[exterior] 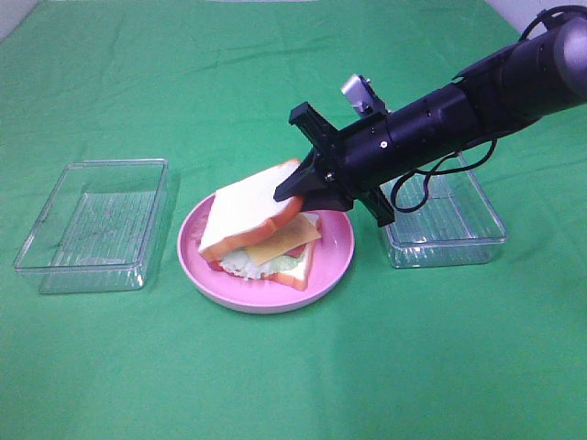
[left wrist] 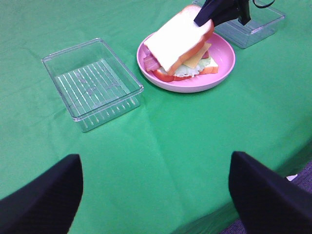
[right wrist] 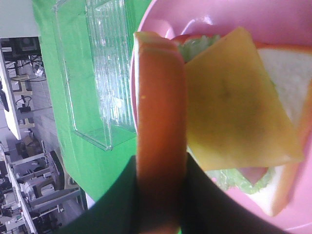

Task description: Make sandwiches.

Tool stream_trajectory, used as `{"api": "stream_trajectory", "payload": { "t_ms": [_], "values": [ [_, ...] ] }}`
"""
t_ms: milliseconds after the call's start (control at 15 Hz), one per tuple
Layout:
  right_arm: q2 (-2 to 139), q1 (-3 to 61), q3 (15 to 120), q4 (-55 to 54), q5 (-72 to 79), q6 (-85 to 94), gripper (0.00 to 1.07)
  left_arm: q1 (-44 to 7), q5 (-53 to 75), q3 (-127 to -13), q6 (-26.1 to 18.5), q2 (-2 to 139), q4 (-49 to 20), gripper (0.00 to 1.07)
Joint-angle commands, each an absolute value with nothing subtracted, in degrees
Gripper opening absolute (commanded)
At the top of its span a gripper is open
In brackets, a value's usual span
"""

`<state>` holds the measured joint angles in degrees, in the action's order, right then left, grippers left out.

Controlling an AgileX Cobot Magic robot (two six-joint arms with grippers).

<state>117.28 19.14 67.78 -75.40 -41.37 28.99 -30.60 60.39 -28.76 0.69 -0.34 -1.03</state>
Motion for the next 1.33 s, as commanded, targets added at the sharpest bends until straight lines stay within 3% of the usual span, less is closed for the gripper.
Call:
{"api": "stream_trajectory", "payload": {
  "t_ms": [67,200,267,400,800,1333],
  "values": [
    [117.17,19.48,67.67,-75.75,-40.62,29.85,0.09,-30.71,59.93,-28.59,0.74,-1.49,-1.38,0.78],
    [117.17,19.48,67.67,-74.43,-42.0,29.85,0.38,-30.71,59.93,-28.59,0.74,-1.49,-1.38,0.78],
    [117.17,19.48,67.67,-73.74,-45.03,29.91,0.64,-30.71,59.93,-28.59,0.74,-1.49,-1.38,0.78],
    [117.17,19.48,67.84,-70.65,-45.38,29.85,0.72,-30.71,59.93,-28.59,0.74,-1.49,-1.38,0.78],
    [115.97,19.42,69.61,-56.15,-44.63,22.92,0.72,-30.71,59.93,-28.59,0.74,-1.49,-1.38,0.78],
    [101.53,19.42,72.77,-18.74,-51.05,2.23,0.72,-30.71,59.93,-28.59,0.74,-1.49,-1.38,0.78]
  ]
}}
